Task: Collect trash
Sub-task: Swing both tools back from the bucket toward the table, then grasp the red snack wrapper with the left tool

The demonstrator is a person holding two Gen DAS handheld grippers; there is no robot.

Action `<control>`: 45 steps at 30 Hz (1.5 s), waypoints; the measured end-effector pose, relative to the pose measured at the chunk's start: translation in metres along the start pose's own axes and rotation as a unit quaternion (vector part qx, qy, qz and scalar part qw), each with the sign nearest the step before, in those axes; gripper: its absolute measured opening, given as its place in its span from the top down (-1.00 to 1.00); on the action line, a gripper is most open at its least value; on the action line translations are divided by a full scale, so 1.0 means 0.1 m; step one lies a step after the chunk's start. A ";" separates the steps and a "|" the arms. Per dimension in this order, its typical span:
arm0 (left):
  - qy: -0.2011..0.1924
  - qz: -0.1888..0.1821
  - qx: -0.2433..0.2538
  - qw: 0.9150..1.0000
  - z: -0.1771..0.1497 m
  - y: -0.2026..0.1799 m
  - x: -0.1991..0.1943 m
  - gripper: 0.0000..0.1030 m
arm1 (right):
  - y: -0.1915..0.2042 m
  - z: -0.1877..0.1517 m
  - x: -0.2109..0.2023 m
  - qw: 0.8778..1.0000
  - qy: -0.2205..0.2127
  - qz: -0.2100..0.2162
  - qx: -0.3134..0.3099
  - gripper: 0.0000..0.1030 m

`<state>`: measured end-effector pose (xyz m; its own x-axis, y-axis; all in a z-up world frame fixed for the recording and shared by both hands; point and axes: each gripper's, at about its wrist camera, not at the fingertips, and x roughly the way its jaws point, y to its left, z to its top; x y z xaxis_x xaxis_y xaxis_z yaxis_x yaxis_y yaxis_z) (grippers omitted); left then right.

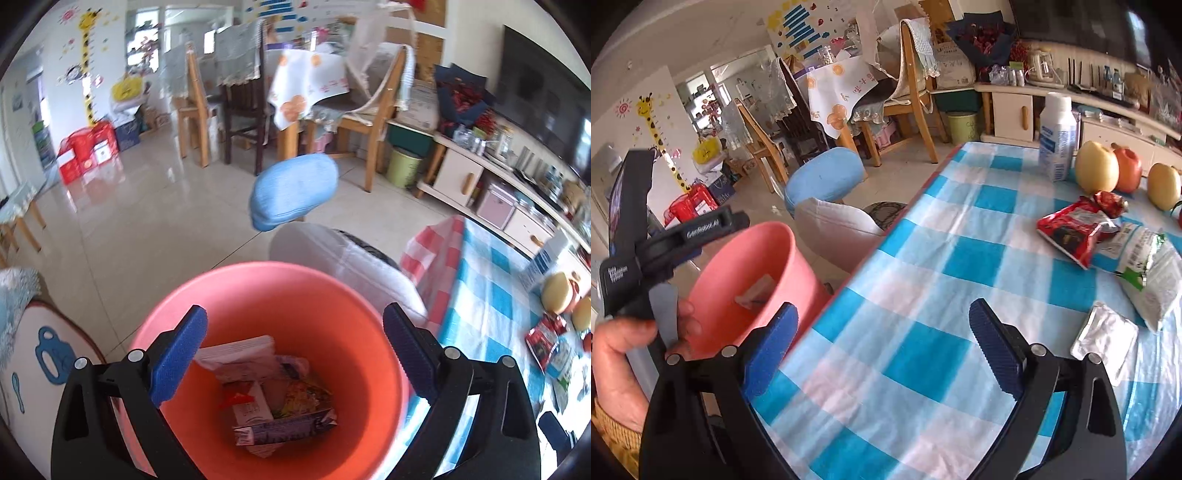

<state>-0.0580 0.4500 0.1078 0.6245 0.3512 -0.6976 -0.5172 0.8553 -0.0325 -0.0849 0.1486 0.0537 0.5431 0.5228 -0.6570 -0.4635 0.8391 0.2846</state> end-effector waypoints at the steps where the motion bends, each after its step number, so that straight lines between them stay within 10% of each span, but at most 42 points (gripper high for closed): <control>1: -0.004 0.000 0.006 1.000 0.00 -0.05 -0.02 -0.84 | -0.02 -0.02 -0.03 1.000 -0.001 -0.003 -0.002 -0.83; 45: -0.093 -0.057 0.209 0.972 -0.55 -1.82 -0.58 -0.85 | -1.43 -0.48 -1.08 0.994 -0.046 -0.098 -0.032 -0.84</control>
<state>-0.0324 0.2527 0.1146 0.7788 0.2738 -0.5644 -0.1792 0.9593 0.2182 -0.1109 -0.0353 0.0502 0.6880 0.3653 -0.6271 -0.3853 0.9161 0.1110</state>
